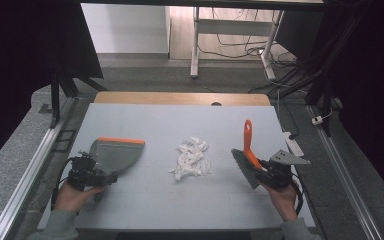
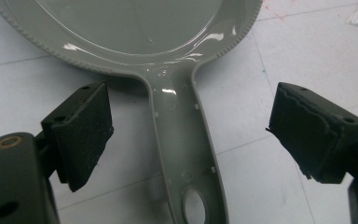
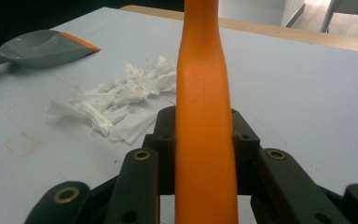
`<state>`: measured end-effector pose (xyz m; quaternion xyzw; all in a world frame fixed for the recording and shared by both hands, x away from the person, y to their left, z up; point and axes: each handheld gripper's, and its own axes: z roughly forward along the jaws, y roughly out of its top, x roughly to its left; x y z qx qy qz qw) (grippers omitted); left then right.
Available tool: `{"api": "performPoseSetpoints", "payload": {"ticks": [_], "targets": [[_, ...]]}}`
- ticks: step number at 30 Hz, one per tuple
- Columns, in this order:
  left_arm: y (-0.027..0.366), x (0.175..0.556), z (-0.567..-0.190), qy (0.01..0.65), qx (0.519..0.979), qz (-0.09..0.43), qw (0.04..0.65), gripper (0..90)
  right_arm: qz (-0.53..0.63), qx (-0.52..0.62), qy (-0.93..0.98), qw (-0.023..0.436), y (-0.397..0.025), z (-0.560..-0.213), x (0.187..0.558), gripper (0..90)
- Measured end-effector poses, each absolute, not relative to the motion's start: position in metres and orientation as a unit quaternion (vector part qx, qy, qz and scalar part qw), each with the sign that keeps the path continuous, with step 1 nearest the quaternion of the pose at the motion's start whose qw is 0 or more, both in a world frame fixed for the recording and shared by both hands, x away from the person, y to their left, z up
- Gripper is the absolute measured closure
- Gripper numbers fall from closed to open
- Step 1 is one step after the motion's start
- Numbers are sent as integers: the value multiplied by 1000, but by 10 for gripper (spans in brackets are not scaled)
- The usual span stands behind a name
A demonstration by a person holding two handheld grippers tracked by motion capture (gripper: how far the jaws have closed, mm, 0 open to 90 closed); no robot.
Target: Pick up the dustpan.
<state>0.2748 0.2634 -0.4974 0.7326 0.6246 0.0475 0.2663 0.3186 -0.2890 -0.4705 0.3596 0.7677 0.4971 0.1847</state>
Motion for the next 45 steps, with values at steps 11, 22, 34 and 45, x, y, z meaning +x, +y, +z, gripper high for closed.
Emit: {"api": "performPoseSetpoints", "payload": {"ticks": [11, 22, 34, 45], "targets": [[263, 280, -514, 636, 728, 37, 252, 200, 495, 361, 768, 186, -289, -471, 319, 701], [267, 284, -522, 652, 712, 29, 260, 310, 493, 361, 769, 187, -289, -471, 319, 701], [268, 286, -523, 657, 703, 32, 273, 485, 492, 360, 770, 189, -289, -471, 319, 702], [267, 285, -523, 655, 700, 34, 281, 597, 490, 361, 770, 192, -289, -471, 318, 701]]}}
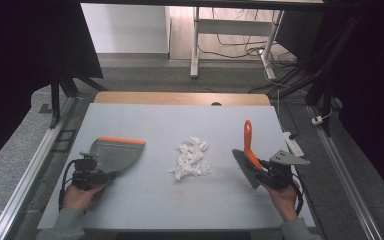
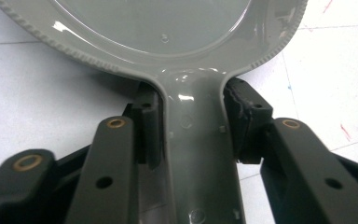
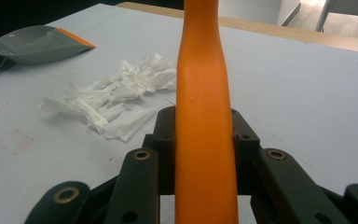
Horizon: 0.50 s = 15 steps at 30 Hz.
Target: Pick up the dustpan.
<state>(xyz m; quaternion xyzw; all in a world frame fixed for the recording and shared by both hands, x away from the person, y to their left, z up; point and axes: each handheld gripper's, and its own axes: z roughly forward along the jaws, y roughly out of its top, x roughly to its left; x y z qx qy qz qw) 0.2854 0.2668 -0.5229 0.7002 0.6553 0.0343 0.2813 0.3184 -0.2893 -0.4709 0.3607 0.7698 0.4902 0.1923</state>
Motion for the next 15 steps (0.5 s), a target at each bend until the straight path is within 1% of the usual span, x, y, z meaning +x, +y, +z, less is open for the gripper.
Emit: {"api": "performPoseSetpoints", "payload": {"ticks": [15], "targets": [[272, 284, -521, 652, 697, 44, 295, 614, 490, 361, 769, 194, -290, -471, 318, 701]]}}
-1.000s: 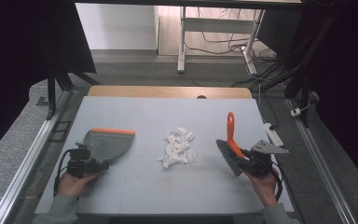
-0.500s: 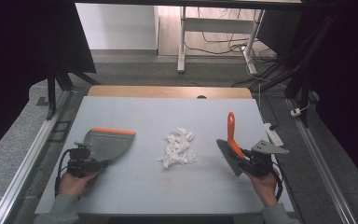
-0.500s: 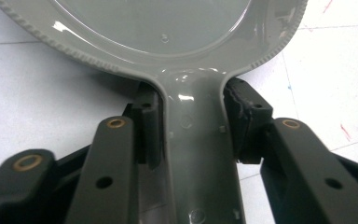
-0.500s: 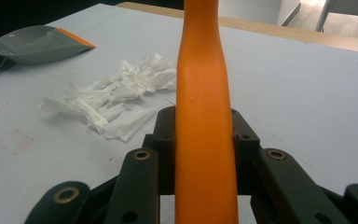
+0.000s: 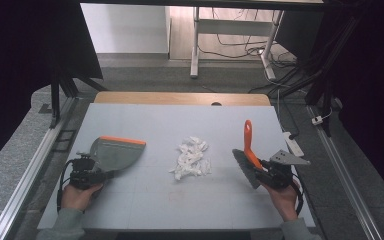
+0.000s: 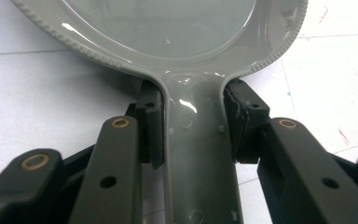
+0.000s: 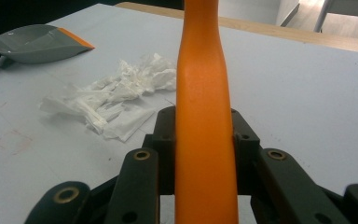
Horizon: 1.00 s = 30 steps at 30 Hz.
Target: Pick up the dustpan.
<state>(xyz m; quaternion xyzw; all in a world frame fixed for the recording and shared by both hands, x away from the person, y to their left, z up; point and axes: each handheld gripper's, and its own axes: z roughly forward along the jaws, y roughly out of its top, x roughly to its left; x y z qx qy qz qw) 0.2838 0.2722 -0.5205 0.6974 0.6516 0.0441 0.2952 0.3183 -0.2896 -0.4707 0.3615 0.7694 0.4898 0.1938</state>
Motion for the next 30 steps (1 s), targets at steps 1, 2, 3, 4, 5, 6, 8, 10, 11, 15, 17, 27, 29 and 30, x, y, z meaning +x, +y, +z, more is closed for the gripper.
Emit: {"api": "performPoseSetpoints", "payload": {"ticks": [1, 2, 3, 4, 5, 6, 8, 10, 11, 15, 17, 27, 29, 30], "targets": [[272, 284, -520, 651, 698, 44, 296, 614, 490, 361, 770, 194, -290, -471, 318, 701], [273, 283, -520, 649, 698, 46, 299, 614, 490, 361, 769, 194, -290, -471, 318, 701], [273, 283, -520, 648, 698, 47, 300, 614, 490, 361, 769, 194, -290, -471, 318, 701], [273, 283, -520, 648, 698, 47, 300, 615, 490, 361, 769, 194, -290, -471, 318, 702], [273, 283, -519, 647, 698, 48, 302, 615, 490, 361, 769, 194, -290, -470, 318, 701], [274, 283, -519, 647, 698, 48, 304, 615, 490, 361, 769, 194, -290, -470, 318, 701], [274, 282, -518, 645, 698, 53, 308, 614, 489, 362, 769, 195, -290, -470, 318, 701], [275, 281, -517, 643, 697, 55, 313, 614, 490, 361, 769, 196, -290, -470, 318, 701], [276, 281, -517, 642, 697, 57, 316, 614, 490, 361, 769, 196, -290, -470, 318, 701], [278, 279, -514, 633, 697, 65, 330, 615, 493, 360, 767, 197, -290, -469, 318, 701], [282, 279, -513, 623, 699, 68, 345, 615, 499, 362, 762, 198, -290, -467, 319, 702], [290, 273, -507, 603, 700, 80, 374, 615, 505, 368, 757, 190, -290, -468, 327, 701], [291, 272, -506, 594, 702, 82, 384, 614, 505, 368, 757, 190, -290, -468, 327, 701], [291, 272, -505, 592, 703, 82, 386, 615, 505, 369, 757, 191, -290, -468, 327, 702]]}}
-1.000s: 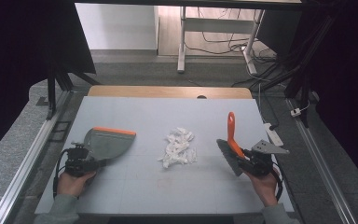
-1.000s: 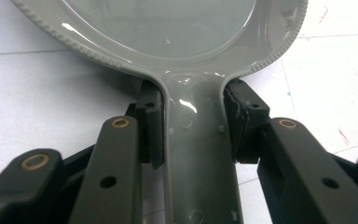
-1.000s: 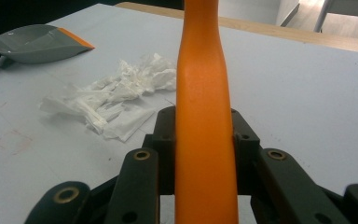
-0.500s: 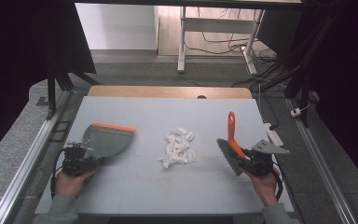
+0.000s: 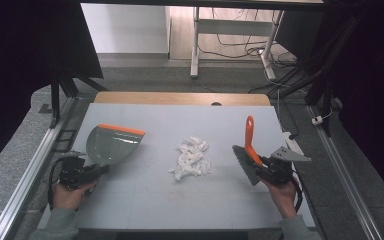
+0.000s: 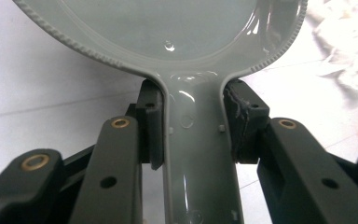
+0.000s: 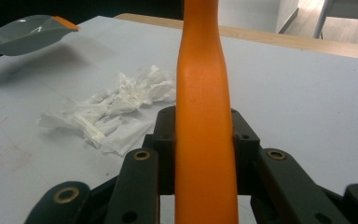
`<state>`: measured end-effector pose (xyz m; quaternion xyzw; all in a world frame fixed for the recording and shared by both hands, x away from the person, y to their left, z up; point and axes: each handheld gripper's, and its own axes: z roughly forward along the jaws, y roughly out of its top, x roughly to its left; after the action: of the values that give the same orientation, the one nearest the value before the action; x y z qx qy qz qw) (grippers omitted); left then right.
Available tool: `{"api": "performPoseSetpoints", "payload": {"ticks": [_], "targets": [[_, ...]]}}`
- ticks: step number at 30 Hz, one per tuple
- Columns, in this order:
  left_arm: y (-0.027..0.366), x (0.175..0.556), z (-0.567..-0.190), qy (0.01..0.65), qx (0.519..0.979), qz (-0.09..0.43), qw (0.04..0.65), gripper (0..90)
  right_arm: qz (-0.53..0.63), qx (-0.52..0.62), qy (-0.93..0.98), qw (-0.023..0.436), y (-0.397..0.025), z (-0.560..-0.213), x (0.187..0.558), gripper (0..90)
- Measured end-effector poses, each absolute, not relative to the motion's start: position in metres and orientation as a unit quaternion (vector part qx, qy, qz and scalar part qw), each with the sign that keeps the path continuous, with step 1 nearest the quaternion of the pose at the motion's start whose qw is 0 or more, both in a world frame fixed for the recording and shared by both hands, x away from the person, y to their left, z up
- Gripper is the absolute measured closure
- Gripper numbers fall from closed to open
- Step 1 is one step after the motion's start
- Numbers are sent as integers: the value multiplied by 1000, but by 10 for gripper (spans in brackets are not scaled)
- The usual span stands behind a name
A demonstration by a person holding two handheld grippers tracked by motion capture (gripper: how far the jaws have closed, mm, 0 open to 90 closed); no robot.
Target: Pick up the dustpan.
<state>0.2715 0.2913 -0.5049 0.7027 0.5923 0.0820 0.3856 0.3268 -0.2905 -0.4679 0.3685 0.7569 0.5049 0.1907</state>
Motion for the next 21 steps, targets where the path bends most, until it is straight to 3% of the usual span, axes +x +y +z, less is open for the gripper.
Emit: {"api": "performPoseSetpoints", "payload": {"ticks": [21], "targets": [[291, 256, -484, 511, 749, 105, 408, 615, 510, 355, 758, 200, -284, -463, 323, 701]]}}
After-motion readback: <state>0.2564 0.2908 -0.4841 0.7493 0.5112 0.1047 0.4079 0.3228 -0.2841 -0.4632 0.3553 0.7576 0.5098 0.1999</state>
